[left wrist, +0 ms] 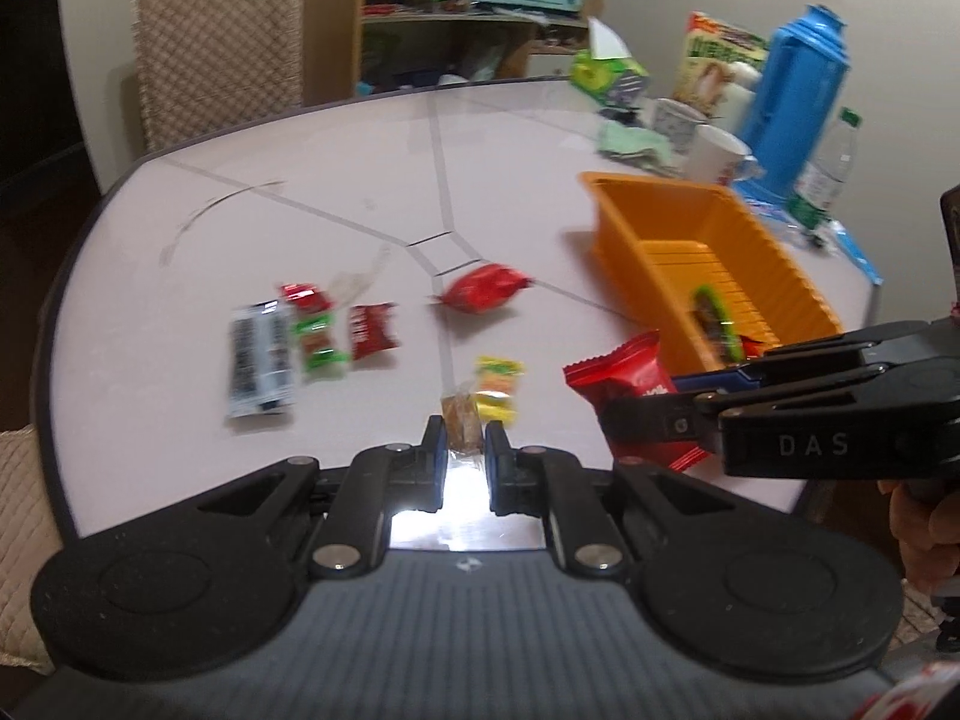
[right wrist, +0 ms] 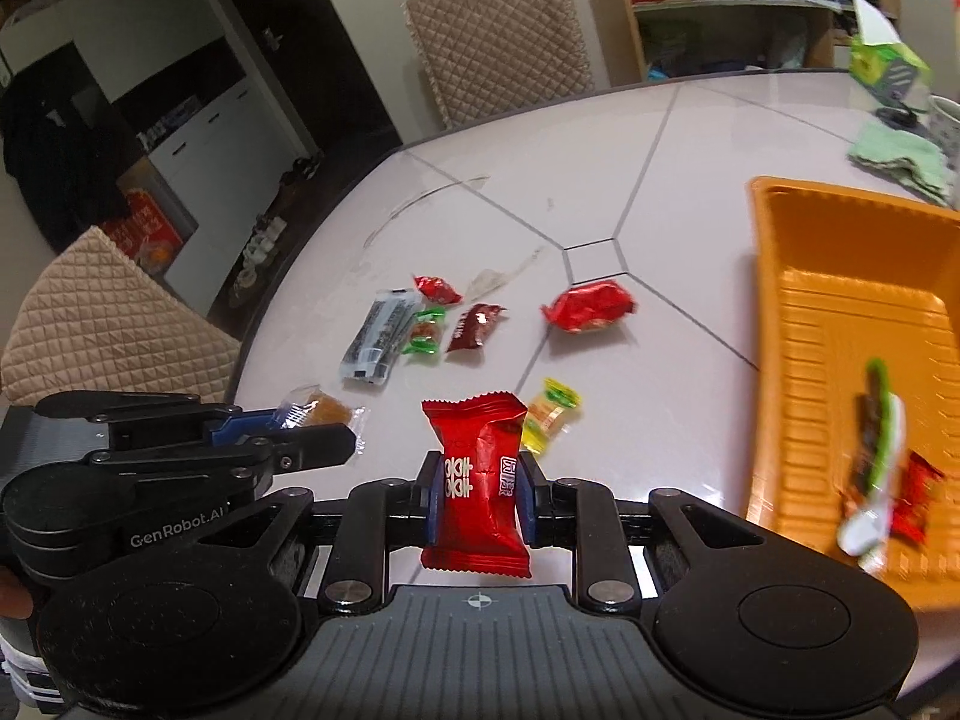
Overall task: Organize snacks
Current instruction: 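Carry the brown candy and red packet over the orange tray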
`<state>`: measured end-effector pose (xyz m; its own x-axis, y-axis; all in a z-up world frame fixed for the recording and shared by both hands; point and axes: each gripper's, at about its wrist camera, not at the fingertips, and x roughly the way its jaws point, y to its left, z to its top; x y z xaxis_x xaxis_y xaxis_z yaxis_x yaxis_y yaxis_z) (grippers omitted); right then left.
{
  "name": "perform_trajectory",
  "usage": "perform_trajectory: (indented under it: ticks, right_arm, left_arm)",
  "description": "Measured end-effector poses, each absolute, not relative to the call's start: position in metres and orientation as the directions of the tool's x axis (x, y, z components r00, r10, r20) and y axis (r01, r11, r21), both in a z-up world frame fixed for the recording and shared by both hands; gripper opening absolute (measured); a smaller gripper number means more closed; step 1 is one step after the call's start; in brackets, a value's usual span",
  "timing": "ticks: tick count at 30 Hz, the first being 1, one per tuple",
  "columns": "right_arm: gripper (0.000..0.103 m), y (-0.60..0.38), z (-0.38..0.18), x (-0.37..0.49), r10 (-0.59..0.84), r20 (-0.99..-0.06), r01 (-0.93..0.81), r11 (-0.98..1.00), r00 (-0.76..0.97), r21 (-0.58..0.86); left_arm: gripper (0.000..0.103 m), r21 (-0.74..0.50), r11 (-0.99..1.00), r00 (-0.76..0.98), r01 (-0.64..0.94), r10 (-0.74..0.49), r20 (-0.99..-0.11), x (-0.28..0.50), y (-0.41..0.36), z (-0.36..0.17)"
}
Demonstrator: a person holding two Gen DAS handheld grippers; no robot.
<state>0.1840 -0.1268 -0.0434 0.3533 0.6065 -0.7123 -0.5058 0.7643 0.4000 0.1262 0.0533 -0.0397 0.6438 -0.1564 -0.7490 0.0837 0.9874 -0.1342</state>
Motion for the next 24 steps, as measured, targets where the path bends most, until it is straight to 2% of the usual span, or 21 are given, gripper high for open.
perform_trajectory:
  ticks: [13, 24]
  right_arm:
    - [0.024, -0.23, -0.026, 0.162, 0.534, -0.705, -0.365, 0.842, 0.466, 0.397]
    - [0.024, -0.315, -0.02, 0.176, 0.44, -0.701, -0.249, 0.897, 0.561, 0.365]
  left_arm:
    - [0.011, -0.166, 0.951, 0.635, 0.262, -0.299, -0.712, 0.137, -0.04, -0.023]
    - [0.011, -0.149, 0.934, 0.632, 0.324, -0.331, -0.701, 0.168, -0.1, -0.023]
